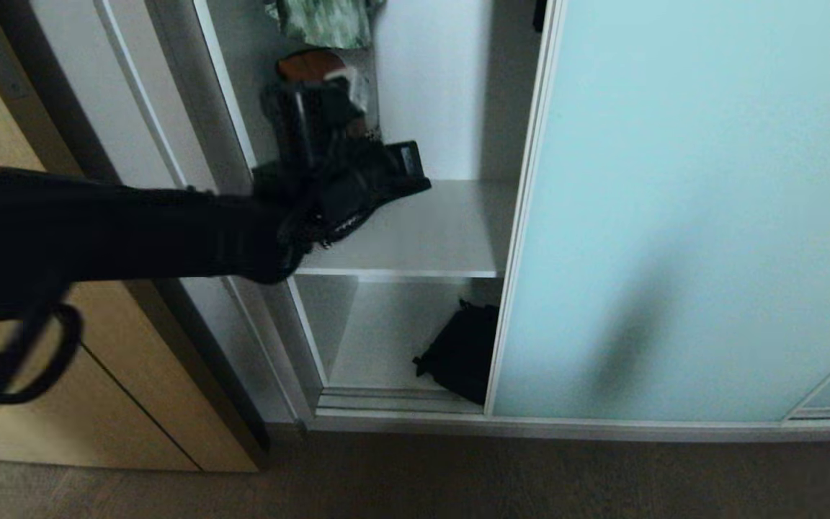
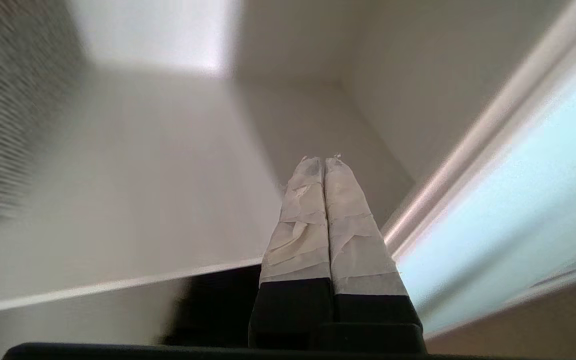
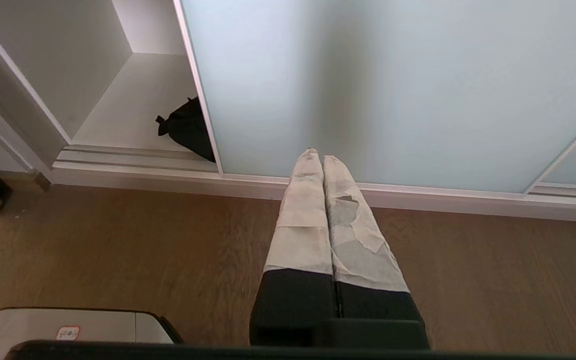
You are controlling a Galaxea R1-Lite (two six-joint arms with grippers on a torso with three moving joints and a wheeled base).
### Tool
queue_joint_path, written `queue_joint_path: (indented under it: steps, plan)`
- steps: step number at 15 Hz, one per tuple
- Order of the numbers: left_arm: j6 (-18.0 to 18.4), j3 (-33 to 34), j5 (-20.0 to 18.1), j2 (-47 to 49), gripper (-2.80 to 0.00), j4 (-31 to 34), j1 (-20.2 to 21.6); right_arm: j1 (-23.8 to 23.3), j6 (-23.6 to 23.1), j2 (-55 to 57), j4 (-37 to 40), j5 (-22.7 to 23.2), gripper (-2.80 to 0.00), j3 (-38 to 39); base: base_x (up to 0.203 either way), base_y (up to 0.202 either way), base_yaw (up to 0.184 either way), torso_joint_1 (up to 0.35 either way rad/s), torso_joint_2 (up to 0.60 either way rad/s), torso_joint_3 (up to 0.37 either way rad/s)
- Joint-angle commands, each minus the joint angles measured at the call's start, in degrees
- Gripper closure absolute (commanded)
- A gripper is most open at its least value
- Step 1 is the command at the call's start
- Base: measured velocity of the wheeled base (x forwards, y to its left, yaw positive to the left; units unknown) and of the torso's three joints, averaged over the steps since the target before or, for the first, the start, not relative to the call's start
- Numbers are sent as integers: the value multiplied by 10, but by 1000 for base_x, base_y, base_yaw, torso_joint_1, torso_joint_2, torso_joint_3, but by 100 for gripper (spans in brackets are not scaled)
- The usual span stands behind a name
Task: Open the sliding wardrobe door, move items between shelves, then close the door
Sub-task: Close the door
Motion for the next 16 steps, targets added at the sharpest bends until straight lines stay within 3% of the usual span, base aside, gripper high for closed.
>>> queue_joint_path:
  steps: [1, 4, 7, 10, 13, 15, 16]
  plan:
    - [78, 148, 42, -242, 0, 5, 7, 0, 0, 0, 0, 0, 0, 0, 0, 0, 0, 0, 0, 0]
    - [158, 368, 119, -452, 0, 12, 45, 0, 0, 0, 0, 0, 0, 0, 0, 0, 0, 0, 0, 0]
    - [185, 567, 161, -651, 0, 16, 131, 0, 0, 0, 0, 0, 0, 0, 0, 0, 0, 0, 0, 0]
    - [180, 738, 179, -817, 0, 17, 207, 0, 0, 0, 0, 0, 0, 0, 0, 0, 0, 0, 0, 0]
    - [165, 871, 169, -932, 0, 18, 244, 0, 0, 0, 0, 0, 0, 0, 0, 0, 0, 0, 0, 0]
    - [151, 922, 162, -995, 0, 36, 251, 0, 0, 0, 0, 0, 0, 0, 0, 0, 0, 0, 0, 0]
    - [122, 926, 161, -1016, 0, 77, 257, 0, 0, 0, 0, 0, 0, 0, 0, 0, 0, 0, 0, 0]
